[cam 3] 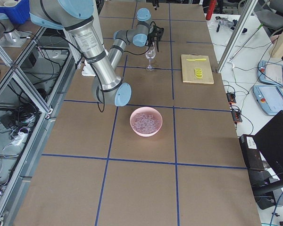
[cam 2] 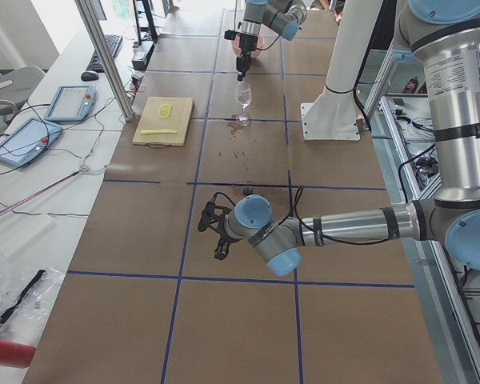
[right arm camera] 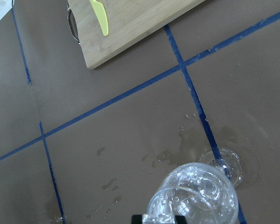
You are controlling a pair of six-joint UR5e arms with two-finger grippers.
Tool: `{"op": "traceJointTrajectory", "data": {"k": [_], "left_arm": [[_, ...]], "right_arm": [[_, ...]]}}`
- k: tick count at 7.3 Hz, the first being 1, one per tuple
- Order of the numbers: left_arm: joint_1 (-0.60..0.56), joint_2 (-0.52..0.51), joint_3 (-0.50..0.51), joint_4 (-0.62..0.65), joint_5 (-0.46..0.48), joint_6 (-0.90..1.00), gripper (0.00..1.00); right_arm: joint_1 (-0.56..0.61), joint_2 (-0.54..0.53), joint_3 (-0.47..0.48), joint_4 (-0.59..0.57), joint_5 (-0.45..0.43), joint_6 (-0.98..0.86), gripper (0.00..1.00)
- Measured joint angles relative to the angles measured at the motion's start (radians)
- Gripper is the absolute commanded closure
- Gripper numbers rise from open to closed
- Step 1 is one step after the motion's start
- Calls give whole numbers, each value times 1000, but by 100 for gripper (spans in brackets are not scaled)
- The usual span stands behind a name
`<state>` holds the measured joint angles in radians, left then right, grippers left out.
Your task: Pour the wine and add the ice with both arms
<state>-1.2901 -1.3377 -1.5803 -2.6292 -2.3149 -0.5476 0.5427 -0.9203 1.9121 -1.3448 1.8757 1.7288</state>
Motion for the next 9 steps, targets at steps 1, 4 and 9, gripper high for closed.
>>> {"op": "traceJointTrajectory", "data": {"k": [1,4,9], "left_arm": [[0,0,0,0,0,0,0],[0,-1,1,1,0,0,0],[1,-9,7,29,74,52,0]], "right_arm": [[-2,-1,-2,-1,-1,1,0],[10,-14,11,-2,7,-1,0],[299,-278,87,-1,249,-257,0]]}}
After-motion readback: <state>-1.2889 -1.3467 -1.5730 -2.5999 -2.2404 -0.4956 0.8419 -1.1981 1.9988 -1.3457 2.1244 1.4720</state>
